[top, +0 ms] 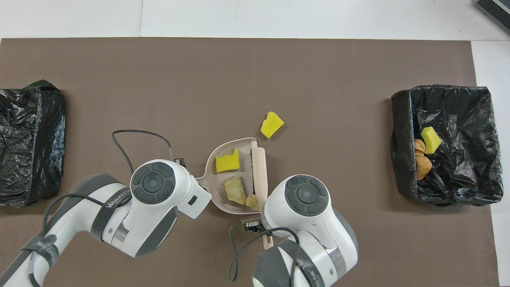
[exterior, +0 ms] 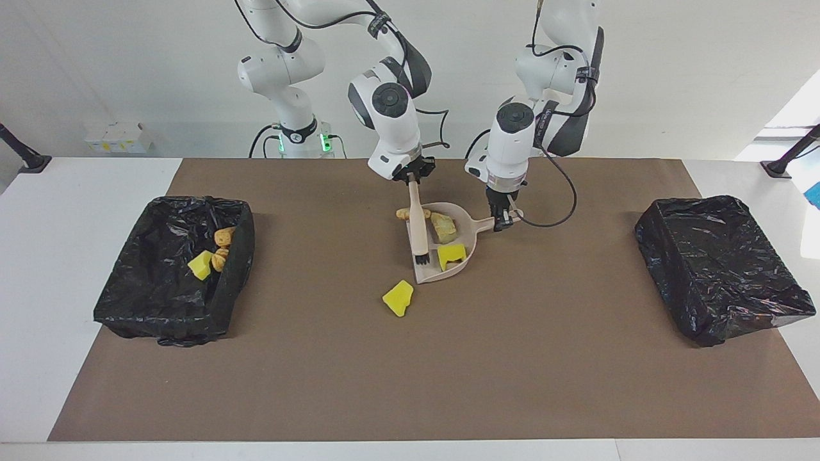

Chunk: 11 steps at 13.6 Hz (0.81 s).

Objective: Sweep and dump trash in bin
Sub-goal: 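Sweep the remaining crumbs into the dustpan with the right gripper's brush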

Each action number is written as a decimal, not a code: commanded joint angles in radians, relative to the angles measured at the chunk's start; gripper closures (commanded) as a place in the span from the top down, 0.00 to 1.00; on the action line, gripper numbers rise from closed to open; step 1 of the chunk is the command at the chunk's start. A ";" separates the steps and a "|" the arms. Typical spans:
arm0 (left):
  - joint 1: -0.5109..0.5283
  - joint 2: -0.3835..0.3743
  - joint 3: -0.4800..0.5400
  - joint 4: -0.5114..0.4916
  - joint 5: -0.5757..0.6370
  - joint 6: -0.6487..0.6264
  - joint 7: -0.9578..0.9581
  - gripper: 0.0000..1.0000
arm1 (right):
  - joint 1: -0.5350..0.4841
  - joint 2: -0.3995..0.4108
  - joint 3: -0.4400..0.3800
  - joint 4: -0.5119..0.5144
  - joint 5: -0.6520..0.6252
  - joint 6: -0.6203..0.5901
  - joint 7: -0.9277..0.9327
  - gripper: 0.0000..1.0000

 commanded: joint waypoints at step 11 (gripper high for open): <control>0.062 -0.004 0.005 0.007 0.004 -0.008 -0.065 0.00 | -0.059 -0.094 0.008 -0.091 -0.088 -0.072 -0.043 0.00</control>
